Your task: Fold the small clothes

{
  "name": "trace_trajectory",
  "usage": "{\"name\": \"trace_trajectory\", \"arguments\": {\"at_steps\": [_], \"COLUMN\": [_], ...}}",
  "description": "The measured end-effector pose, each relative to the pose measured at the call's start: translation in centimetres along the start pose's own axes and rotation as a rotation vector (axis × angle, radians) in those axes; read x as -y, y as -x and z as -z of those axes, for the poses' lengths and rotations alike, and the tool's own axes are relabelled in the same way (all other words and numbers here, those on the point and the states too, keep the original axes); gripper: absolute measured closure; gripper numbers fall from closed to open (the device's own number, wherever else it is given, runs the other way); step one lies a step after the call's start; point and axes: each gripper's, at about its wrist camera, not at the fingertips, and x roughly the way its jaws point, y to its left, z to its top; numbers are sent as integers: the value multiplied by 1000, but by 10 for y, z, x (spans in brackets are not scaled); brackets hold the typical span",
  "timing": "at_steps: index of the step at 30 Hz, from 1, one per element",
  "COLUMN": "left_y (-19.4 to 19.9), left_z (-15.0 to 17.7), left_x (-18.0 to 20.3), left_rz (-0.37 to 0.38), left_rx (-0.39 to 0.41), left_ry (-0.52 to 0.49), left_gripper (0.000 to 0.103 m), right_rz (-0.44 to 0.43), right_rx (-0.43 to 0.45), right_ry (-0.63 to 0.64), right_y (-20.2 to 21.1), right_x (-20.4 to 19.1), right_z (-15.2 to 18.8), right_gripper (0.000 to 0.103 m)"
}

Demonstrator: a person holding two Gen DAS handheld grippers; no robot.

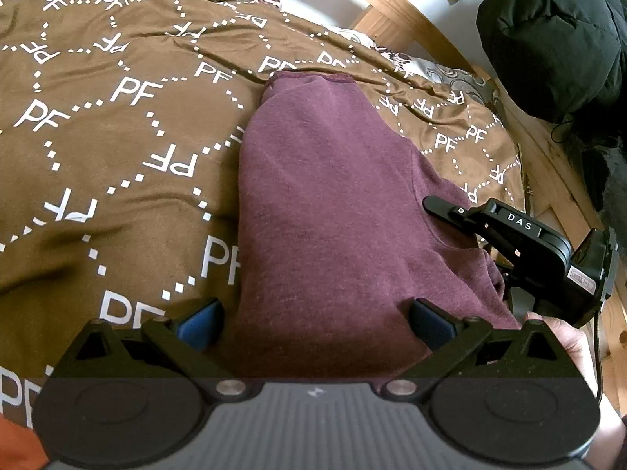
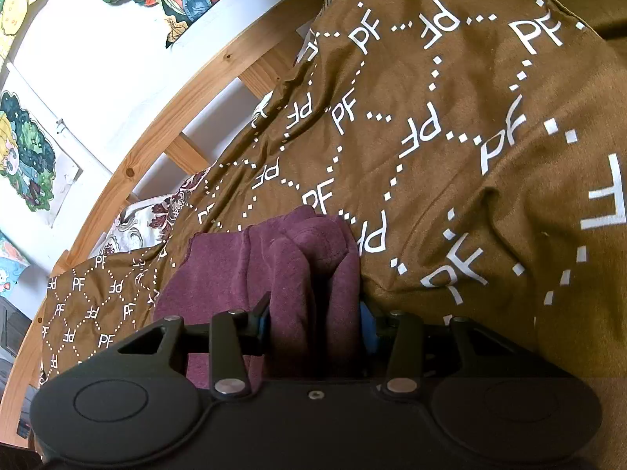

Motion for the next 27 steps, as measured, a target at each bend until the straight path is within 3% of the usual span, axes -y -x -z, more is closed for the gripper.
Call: {"name": "trace_trajectory", "arguments": {"at_steps": [4, 9, 18, 20, 22, 27], "left_y": [4, 6, 13, 19, 27, 48], "left_z": [0, -1, -1, -2, -2, -1], "left_x": [0, 0, 5, 7, 13, 37], "left_rz": [-2, -2, 8, 3, 1, -45], "left_rx": [-2, -16, -8, 15, 52, 168], "left_ry": [9, 26, 21, 14, -27, -181], "left_gripper": [0, 1, 22, 35, 41, 46], "right_rz": [8, 14, 23, 9, -18, -72], "right_rx": [-2, 5, 37, 48, 68, 164], "right_ry": [3, 48, 79, 102, 143, 319], "right_y": [-1, -1, 1, 4, 10, 29], "right_x": [-2, -8, -20, -26, -34, -65], "right_z": [-1, -2, -2, -2, -2, 4], "right_gripper": [57, 66, 76, 79, 80, 82]}}
